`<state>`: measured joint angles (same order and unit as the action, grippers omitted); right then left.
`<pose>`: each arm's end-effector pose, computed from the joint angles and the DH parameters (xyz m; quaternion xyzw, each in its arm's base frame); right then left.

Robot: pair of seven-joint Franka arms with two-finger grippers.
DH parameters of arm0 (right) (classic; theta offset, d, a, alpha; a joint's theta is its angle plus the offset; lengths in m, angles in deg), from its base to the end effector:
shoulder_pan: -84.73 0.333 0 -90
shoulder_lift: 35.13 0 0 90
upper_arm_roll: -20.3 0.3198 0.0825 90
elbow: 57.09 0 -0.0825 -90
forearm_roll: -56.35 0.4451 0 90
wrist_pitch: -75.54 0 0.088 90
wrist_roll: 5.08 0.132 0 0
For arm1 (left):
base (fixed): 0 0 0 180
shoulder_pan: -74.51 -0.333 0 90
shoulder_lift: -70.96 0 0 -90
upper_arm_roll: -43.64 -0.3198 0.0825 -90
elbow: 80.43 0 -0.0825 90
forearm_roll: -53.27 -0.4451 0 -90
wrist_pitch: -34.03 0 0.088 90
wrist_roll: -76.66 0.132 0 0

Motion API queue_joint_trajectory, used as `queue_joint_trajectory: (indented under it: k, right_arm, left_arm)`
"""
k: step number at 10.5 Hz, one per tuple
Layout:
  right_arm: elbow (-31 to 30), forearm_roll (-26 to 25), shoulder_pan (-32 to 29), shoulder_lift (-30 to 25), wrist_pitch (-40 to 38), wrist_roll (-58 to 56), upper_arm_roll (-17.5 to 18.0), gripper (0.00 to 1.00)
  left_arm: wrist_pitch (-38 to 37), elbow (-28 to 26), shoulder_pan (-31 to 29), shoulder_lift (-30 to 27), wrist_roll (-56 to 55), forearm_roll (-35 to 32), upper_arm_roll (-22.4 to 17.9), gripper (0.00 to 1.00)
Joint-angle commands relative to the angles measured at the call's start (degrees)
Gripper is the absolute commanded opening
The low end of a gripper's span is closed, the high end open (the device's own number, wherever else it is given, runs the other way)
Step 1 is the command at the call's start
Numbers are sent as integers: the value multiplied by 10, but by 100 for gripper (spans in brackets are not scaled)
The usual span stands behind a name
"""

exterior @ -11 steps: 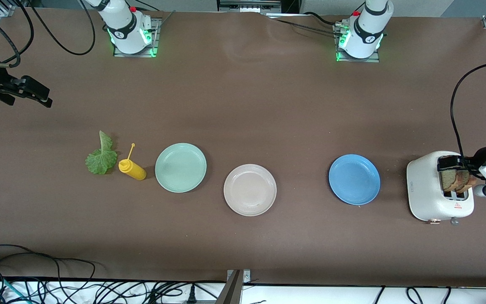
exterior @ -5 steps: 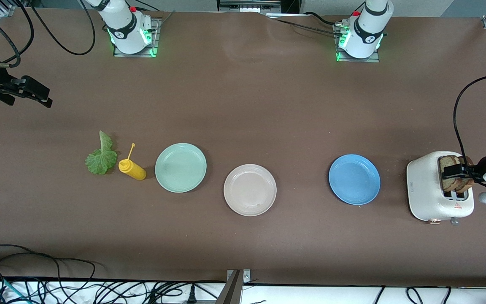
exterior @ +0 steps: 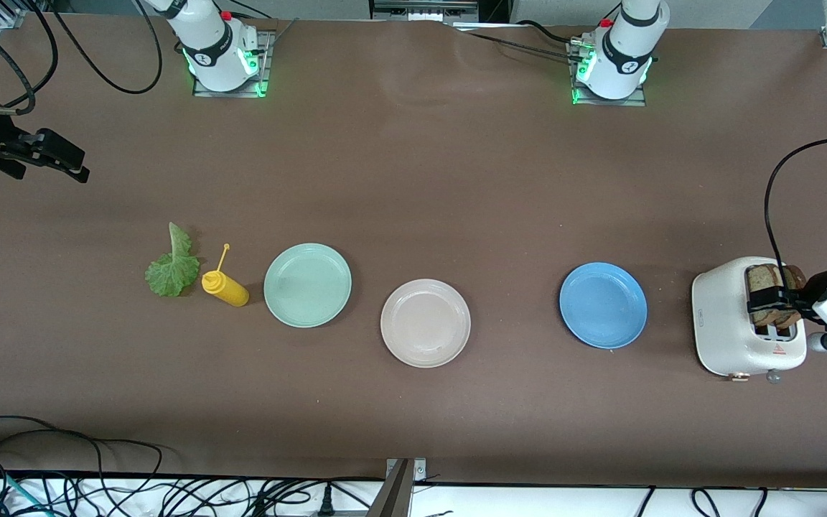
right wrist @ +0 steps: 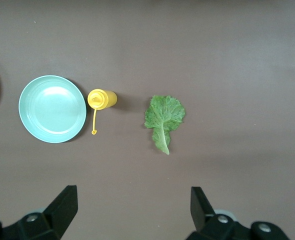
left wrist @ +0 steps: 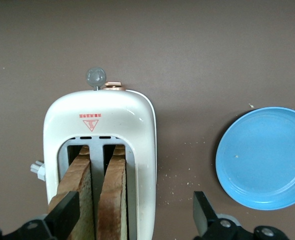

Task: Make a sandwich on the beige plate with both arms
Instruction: 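Reach the left gripper down and grasp a bread slice in the toaster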

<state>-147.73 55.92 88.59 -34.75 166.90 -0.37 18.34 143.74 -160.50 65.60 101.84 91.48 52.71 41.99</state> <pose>0.6196 0.0196 0.5953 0.9997 -0.0244 0.0032 0.0037 0.7527 0.1378 0.3493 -0.9990 0.0408 0.0131 0.0093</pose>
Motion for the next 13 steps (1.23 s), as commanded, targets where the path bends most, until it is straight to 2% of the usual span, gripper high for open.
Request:
queue_joint_trajectory:
  k: [1,5,6,8,13]
  right_arm:
    - [6,8,-1,-2,-7,-3,-2,100]
    - [7,7,5,-3,-7,5,5,100]
    - [7,8,5,-3,-7,5,4,100]
    - [7,8,5,-3,-7,5,3,100]
    - [7,8,5,-3,-7,5,3,100]
  left_arm:
    - [34,-52,-4,-28,4,7,2,100]
    - [94,-115,-8,-49,4,7,3,100]
    - [95,-117,-9,-50,8,6,3,96]
    - [91,-117,-11,-50,13,-1,4,77]
    - [85,-131,-27,-67,43,-4,5,13]
